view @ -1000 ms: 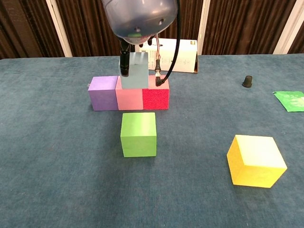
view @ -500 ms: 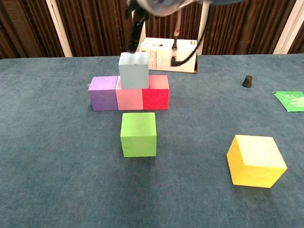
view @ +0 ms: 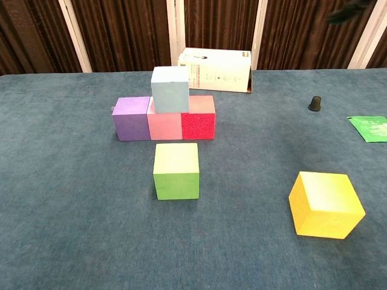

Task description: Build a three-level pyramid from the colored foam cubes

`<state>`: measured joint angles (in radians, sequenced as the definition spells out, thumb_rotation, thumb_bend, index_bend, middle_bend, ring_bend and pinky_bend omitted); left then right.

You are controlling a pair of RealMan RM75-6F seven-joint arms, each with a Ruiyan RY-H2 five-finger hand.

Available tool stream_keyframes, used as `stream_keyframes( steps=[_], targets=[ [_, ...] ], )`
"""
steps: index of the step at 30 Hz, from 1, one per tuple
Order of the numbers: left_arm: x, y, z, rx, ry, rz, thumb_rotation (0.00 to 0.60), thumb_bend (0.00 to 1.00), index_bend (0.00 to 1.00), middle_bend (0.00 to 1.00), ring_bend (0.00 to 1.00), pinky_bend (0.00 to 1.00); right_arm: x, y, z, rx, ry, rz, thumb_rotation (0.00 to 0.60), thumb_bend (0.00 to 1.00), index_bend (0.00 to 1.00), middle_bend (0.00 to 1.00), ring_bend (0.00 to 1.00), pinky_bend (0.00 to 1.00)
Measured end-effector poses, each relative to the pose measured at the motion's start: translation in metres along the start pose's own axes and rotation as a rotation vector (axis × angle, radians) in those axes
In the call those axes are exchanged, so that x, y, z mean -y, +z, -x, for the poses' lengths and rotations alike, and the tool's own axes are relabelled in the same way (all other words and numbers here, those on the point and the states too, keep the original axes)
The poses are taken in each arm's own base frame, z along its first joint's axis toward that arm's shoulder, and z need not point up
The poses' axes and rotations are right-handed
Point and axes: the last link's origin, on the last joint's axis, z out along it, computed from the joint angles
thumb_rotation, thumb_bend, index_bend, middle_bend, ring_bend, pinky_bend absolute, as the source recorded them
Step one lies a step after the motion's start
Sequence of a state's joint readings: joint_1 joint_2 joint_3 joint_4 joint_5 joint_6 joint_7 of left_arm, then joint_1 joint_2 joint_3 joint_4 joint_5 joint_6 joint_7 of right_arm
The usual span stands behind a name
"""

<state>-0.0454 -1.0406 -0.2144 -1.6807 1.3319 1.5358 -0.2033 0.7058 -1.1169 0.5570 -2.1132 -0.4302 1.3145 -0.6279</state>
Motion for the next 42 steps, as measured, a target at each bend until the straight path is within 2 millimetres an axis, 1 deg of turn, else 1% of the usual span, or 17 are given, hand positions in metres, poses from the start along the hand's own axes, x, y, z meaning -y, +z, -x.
stream_keyframes(
  steps=[2,4,5,8,10,13,16,17,20,21,23,27,31,34,37,42],
  targets=[
    [-0.003,-0.004,0.001,0.036,0.007,0.042,0.600,0.30,0.08,0.00,0.00,0.00,-0.023,-0.004,-0.007,-0.033,0.026,0.000,0.600,0.32,0.00,0.01,0.00,0.00],
    [-0.005,-0.007,0.001,0.064,0.013,0.067,0.600,0.29,0.08,0.00,0.00,0.00,-0.042,-0.009,-0.010,-0.055,0.039,-0.005,0.600,0.32,0.00,0.01,0.00,0.00],
    [-0.006,-0.008,0.000,0.077,0.018,0.079,0.600,0.29,0.08,0.00,0.00,0.00,-0.055,-0.013,-0.011,-0.066,0.043,-0.007,0.600,0.32,0.00,0.01,0.00,0.00],
    [-0.010,-0.007,-0.002,0.104,0.043,0.110,0.600,0.27,0.08,0.00,0.00,0.00,-0.085,-0.025,-0.011,-0.088,0.049,-0.021,0.600,0.32,0.01,0.01,0.00,0.00],
    [-0.013,-0.005,-0.002,0.122,0.061,0.131,0.600,0.26,0.07,0.00,0.00,0.00,-0.101,-0.033,-0.009,-0.100,0.046,-0.035,0.600,0.32,0.02,0.01,0.00,0.00],
    [-0.018,-0.005,0.001,0.158,0.072,0.161,0.600,0.25,0.07,0.00,0.00,0.00,-0.128,-0.051,-0.003,-0.117,0.017,-0.060,0.600,0.32,0.02,0.01,0.00,0.00],
    [-0.028,-0.003,0.006,0.215,0.080,0.201,0.600,0.24,0.06,0.00,0.00,0.00,-0.157,-0.073,0.007,-0.130,-0.052,-0.076,0.600,0.32,0.03,0.01,0.00,0.00],
    [-0.031,-0.002,0.007,0.229,0.086,0.211,0.600,0.23,0.06,0.00,0.00,0.00,-0.169,-0.084,0.012,-0.134,-0.084,-0.078,0.600,0.32,0.03,0.01,0.00,0.00],
    [-0.040,0.001,0.013,0.270,0.125,0.235,0.600,0.21,0.05,0.00,0.00,0.00,-0.195,-0.107,0.026,-0.145,-0.159,-0.061,0.600,0.32,0.03,0.01,0.00,0.00],
    [-0.043,0.002,0.016,0.285,0.140,0.240,0.600,0.21,0.04,0.00,0.00,0.00,-0.200,-0.112,0.030,-0.151,-0.179,-0.055,0.600,0.32,0.03,0.01,0.00,0.00],
    [-0.053,0.004,0.024,0.327,0.173,0.248,0.600,0.21,0.04,0.00,0.00,0.00,-0.209,-0.120,0.038,-0.163,-0.213,-0.051,0.600,0.32,0.03,0.01,0.00,0.00],
    [-0.074,0.011,0.040,0.402,0.239,0.285,0.600,0.21,0.04,0.00,0.00,0.00,-0.212,-0.131,0.047,-0.171,-0.238,-0.062,0.600,0.32,0.03,0.01,0.00,0.00],
    [-0.094,0.022,0.055,0.443,0.300,0.330,0.600,0.21,0.04,0.00,0.00,0.00,-0.215,-0.131,0.047,-0.164,-0.228,-0.049,0.600,0.32,0.03,0.01,0.00,0.00],
    [-0.108,0.026,0.064,0.468,0.314,0.351,0.600,0.20,0.04,0.00,0.00,0.00,-0.217,-0.130,0.047,-0.170,-0.229,-0.038,0.600,0.32,0.03,0.01,0.00,0.00],
    [-0.123,0.028,0.072,0.505,0.299,0.370,0.600,0.20,0.05,0.01,0.00,0.00,-0.218,-0.128,0.048,-0.169,-0.234,-0.026,0.600,0.32,0.03,0.01,0.00,0.00],
    [-0.145,0.033,0.079,0.535,0.312,0.403,0.600,0.20,0.06,0.04,0.00,0.00,-0.219,-0.126,0.051,-0.166,-0.251,-0.015,0.600,0.32,0.03,0.01,0.00,0.00]
  ],
)
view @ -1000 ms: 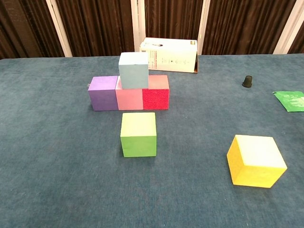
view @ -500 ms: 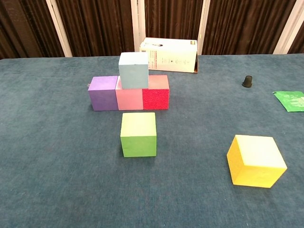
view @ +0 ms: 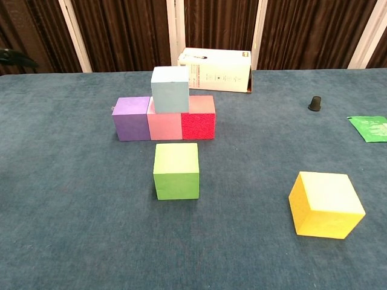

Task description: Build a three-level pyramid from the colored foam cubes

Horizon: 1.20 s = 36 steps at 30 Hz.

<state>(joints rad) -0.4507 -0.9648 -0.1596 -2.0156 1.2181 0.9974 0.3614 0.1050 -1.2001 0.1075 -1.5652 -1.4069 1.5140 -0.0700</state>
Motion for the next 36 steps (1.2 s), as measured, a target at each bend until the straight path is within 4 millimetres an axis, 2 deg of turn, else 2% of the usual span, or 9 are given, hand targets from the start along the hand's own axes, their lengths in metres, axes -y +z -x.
stream_keyframes(
  steps=[9,22,28,36],
  targets=[
    [-0.031,0.017,0.005,0.042,-0.065,0.011,0.600,0.19,0.07,0.06,0.00,0.00,-0.001,0.003,0.005,0.007,-0.009,0.022,0.600,0.32,0.03,0.01,0.00,0.00],
    [-0.087,0.048,0.030,0.134,-0.044,-0.014,0.600,0.19,0.09,0.07,0.00,0.00,-0.003,0.006,0.008,0.011,-0.007,0.038,0.600,0.32,0.03,0.01,0.00,0.00],
    [-0.122,0.055,0.034,0.141,-0.042,0.004,0.600,0.19,0.09,0.09,0.00,0.00,-0.004,0.007,0.009,0.013,-0.008,0.041,0.600,0.32,0.03,0.01,0.00,0.00],
    [-0.150,0.063,0.041,0.150,-0.054,-0.006,0.600,0.19,0.11,0.12,0.00,0.00,-0.007,0.007,0.008,0.010,0.000,0.053,0.600,0.32,0.03,0.01,0.00,0.00]
  ],
)
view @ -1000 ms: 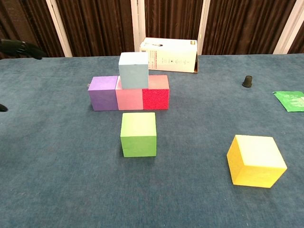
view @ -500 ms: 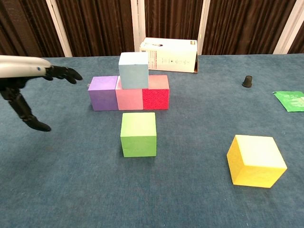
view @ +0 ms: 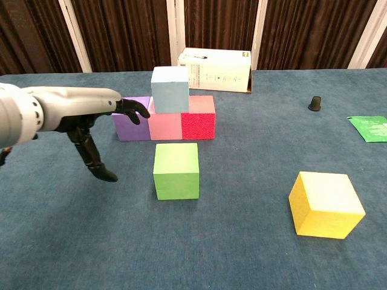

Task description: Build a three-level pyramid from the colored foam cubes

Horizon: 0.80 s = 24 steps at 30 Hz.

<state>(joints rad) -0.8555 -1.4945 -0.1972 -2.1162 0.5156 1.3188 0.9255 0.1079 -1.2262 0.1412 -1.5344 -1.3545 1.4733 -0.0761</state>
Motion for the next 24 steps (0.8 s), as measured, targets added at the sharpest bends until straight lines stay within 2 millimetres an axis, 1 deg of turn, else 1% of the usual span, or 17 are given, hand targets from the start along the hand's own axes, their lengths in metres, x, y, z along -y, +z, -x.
stream_keyframes(
  steps=[13,20,24],
  targets=[
    [-0.031,0.025,0.012,-0.004,-0.033,-0.004,0.600,0.21,0.16,0.15,0.00,0.00,-0.004,0.001,-0.002,-0.004,0.005,0.009,0.600,0.32,0.03,0.01,0.00,0.00],
    [-0.042,0.037,0.020,-0.014,-0.019,-0.012,0.600,0.25,0.18,0.18,0.00,0.00,-0.005,0.001,-0.003,-0.006,0.010,0.013,0.600,0.32,0.03,0.01,0.00,0.00],
    [-0.044,0.040,0.021,-0.027,-0.013,-0.013,0.600,0.26,0.19,0.20,0.00,0.00,-0.005,0.001,-0.004,-0.009,0.013,0.015,0.600,0.32,0.03,0.01,0.00,0.00]
  ],
)
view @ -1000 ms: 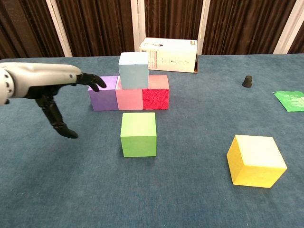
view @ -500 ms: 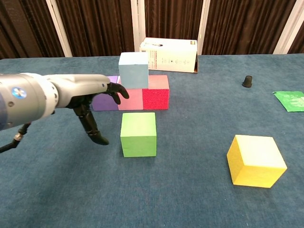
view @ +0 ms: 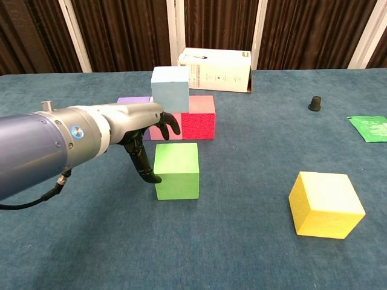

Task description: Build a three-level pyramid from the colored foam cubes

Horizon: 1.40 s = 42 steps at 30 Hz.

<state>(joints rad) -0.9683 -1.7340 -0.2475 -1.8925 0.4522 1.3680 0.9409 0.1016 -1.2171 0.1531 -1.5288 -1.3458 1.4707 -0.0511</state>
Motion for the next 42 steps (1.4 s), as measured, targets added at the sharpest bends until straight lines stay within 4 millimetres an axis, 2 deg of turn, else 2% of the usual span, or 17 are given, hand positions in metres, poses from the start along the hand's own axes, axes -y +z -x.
stream_keyframes(
  steps=[15,27,33,42],
  targets=[
    [-0.005,0.004,0.008,0.012,0.007,0.015,0.600,0.28,0.23,0.26,0.00,0.00,-0.001,0.001,0.001,0.010,0.007,0.009,0.600,0.32,0.03,0.01,0.00,0.00],
    [-0.006,0.005,0.008,-0.023,0.017,0.019,0.600,0.44,0.31,0.31,0.00,0.00,-0.002,0.001,0.000,0.009,0.022,0.013,0.600,0.32,0.03,0.01,0.00,0.00],
    [-0.003,0.003,0.004,-0.027,0.014,0.022,0.600,0.47,0.32,0.32,0.00,0.00,-0.002,0.001,0.000,0.008,0.026,0.020,0.600,0.32,0.03,0.01,0.00,0.00],
    [0.010,-0.013,-0.012,-0.017,0.034,0.051,0.600,0.47,0.32,0.33,0.00,0.00,-0.002,0.001,0.001,0.010,0.026,0.026,0.600,0.32,0.03,0.01,0.00,0.00]
  ],
)
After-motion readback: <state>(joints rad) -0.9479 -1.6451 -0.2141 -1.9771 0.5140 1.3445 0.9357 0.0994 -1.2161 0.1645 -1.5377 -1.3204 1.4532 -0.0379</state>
